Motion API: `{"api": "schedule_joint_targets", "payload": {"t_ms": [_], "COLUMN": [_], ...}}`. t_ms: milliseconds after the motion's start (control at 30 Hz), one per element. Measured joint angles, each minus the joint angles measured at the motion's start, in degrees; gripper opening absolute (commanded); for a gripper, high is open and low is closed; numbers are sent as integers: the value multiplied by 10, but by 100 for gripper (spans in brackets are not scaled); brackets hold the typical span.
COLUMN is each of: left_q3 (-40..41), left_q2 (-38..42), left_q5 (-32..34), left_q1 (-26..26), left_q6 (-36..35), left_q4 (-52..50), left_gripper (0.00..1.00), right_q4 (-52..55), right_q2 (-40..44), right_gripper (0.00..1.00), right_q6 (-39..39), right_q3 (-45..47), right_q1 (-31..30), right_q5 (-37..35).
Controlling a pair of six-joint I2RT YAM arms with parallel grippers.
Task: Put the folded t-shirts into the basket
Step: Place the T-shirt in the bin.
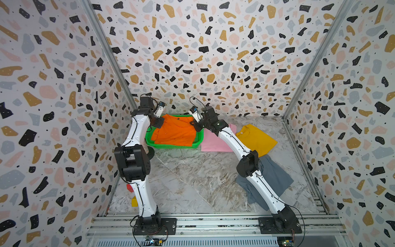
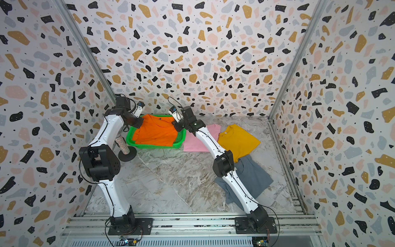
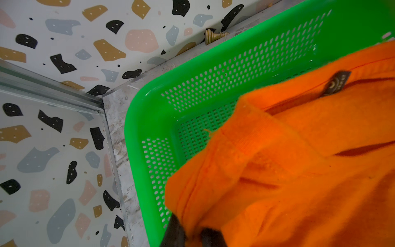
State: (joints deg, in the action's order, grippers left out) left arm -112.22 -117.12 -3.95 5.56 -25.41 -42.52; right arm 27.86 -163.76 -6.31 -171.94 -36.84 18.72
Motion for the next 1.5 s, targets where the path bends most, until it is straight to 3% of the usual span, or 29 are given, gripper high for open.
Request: {"api": "schedule_joint_targets", "payload": {"t_ms": [533, 633, 733, 867, 1000, 1167, 1333, 1500], "left_q3": [26, 26, 20, 8, 8, 8, 8, 17], "left_q2": [-57, -67, -80, -101, -102, -102, -96, -55], "left_q5": [22, 31, 41, 65, 81, 91, 90, 64], "left_q1": [-1, -2, -2, -1, 0, 0, -4, -15], "left_q6": [6, 6, 8, 13, 26, 37, 51, 62], "left_q4": [46, 56, 62, 73, 77, 82, 75, 61], "left_gripper": [0, 16, 26, 36, 45, 52, 55, 56], "right_q4": [-62, -76, -90, -99, -103, -99, -60, 3], "right_q2": [-58, -60, -63, -67, -67, -65, -52, 12], "right_gripper": [1, 11, 24, 40, 50, 59, 74, 81], "right_q6": [-33, -41, -54, -67, -78, -85, -94, -97], "right_q3": [-1, -1, -1, -1, -1, -1, 0, 49], "right_q1": [0, -1, -2, 0, 6, 7, 8, 11], "right_q5": [-38, -54, -71, -99, -115, -116, -106, -86]}}
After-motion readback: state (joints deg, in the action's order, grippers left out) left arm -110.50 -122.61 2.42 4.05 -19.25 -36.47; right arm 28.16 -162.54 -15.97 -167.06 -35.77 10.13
